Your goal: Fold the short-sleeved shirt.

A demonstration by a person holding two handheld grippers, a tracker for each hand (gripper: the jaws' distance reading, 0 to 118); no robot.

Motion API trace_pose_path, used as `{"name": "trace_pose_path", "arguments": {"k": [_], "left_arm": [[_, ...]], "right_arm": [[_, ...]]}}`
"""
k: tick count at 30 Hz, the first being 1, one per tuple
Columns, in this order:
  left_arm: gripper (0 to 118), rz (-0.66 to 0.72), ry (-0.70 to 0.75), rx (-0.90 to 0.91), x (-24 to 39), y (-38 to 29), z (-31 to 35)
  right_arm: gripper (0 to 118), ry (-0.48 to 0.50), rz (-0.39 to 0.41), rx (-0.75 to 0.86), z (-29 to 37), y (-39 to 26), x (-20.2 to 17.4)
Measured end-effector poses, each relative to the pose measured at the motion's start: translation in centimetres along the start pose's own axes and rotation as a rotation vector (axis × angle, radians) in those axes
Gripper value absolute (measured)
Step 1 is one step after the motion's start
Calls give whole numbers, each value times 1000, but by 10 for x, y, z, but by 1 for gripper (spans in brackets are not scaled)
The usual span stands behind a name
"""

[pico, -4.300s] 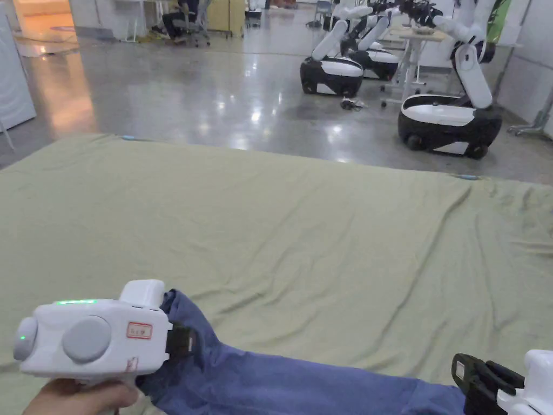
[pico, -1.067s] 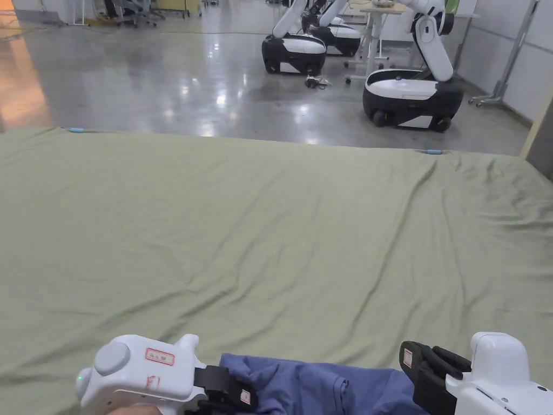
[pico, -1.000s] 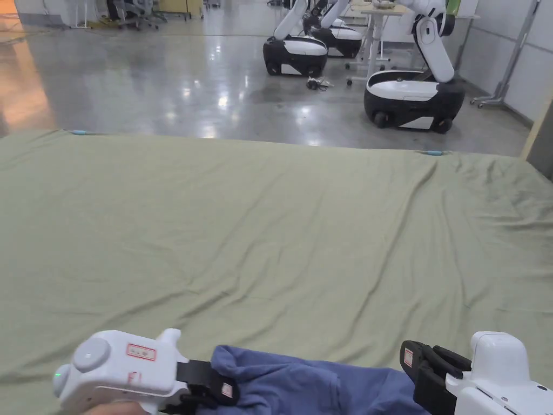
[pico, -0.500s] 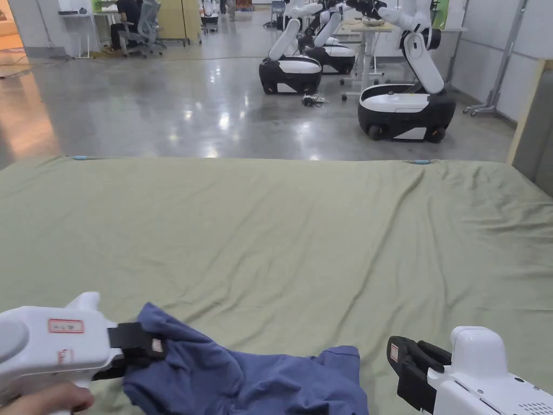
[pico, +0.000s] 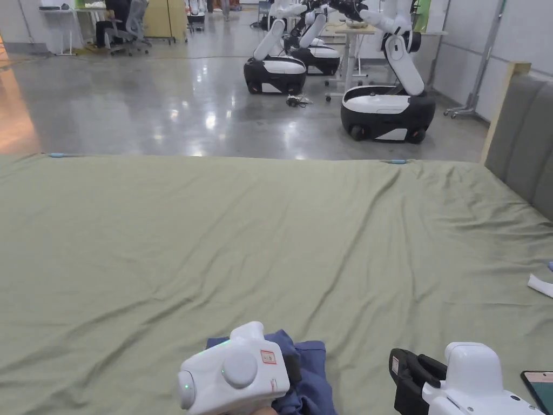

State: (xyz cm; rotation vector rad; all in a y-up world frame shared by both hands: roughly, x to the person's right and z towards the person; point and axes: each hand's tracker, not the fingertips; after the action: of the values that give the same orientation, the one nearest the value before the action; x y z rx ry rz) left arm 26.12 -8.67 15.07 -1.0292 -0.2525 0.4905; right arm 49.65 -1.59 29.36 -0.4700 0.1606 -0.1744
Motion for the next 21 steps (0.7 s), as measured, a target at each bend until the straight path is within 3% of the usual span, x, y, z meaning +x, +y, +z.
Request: {"name": "trace_pose_path", "arguments": {"k": [2,4,5,8,11,14,17,21], "left_arm": [[26,-100,8,-5,3,0,2],[48,-150,-20,13,6,2,19],[52,-165,-25,37,8,3,36],[52,-233,-59,180,1,6,81],[52,-150,-34,293,-24,9,113],[47,-81,-104,206,-47,8,103],[22,-102,-29,102,-43,-6,66],[22,-37,-144,26,-29,-23,28]], "right_arm": [[5,-1,0,-4,0,0,1],[5,2,0,-8,-1,0,2],[5,5,1,-10,-2,0,2],[5,18,-5,-19,-7,0,2],[5,35,-19,-44,-15,-3,0],[5,53,-17,-83,-26,-5,-3],[5,74,-11,-113,-38,-6,-7],[5,78,-1,-130,-42,-5,-11]]}}
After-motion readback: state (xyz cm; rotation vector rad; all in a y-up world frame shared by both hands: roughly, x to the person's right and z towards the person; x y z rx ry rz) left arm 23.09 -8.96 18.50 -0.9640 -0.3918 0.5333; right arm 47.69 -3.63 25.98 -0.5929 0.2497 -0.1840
